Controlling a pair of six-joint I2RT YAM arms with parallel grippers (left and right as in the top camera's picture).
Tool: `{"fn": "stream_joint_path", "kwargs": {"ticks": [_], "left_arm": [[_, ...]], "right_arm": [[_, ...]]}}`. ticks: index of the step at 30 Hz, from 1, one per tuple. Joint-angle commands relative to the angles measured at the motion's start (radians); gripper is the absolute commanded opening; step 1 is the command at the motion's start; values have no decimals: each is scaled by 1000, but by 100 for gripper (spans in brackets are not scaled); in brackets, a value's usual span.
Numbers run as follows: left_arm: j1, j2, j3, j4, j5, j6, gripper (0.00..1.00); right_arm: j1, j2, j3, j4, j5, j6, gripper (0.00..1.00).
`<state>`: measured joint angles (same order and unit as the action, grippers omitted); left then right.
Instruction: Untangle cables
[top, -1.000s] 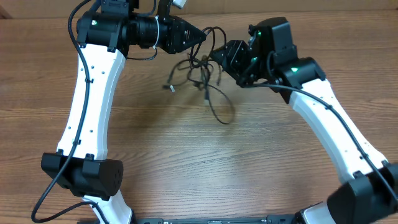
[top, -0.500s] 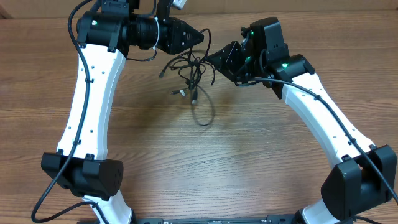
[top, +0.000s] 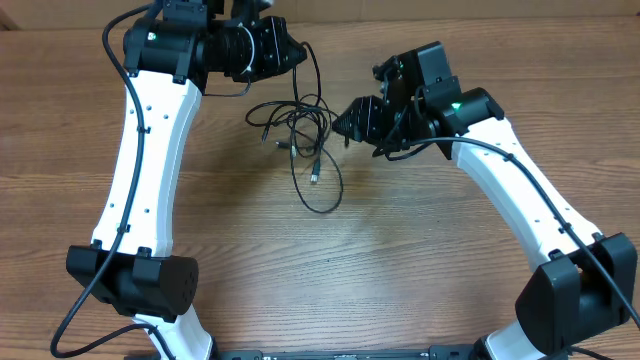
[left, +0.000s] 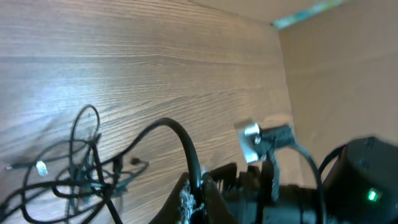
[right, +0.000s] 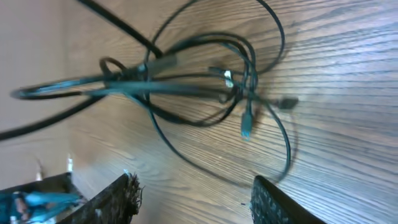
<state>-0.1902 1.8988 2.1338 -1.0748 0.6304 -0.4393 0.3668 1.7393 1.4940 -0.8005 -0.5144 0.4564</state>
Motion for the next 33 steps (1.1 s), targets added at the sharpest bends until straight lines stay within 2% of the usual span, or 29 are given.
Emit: {"fn": "stream_joint_path", "kwargs": {"ticks": [1,6,9,18,21,25,27,33], "left_arm": [[-3,-23,29,10,-35,-143,4],[2,-23,29,9,-65,-240,4],[2,-23,29,6,-82,-207,4],[2,-19,13,-225,-367,155,5],[2,-15,-13,-272,-392,277,16],[2,-14,-41,-285,-404,386,29],[2,-14,-42,-283,-401,461,35],[0,-4,-55,-273,-401,602,42]], "right_arm": [[12,0,-1,-11,43,-46,57],[24,18,-2,-20,43,-55,59],[31,38,-2,-13,58,-64,59],[-58,43,-2,-53,69,-65,59],[-112,43,-2,-82,69,-65,62],[-170,43,-2,-109,68,-85,76],[-188,43,-2,-118,69,-103,78],[-198,43,-2,-122,68,-114,79]]}}
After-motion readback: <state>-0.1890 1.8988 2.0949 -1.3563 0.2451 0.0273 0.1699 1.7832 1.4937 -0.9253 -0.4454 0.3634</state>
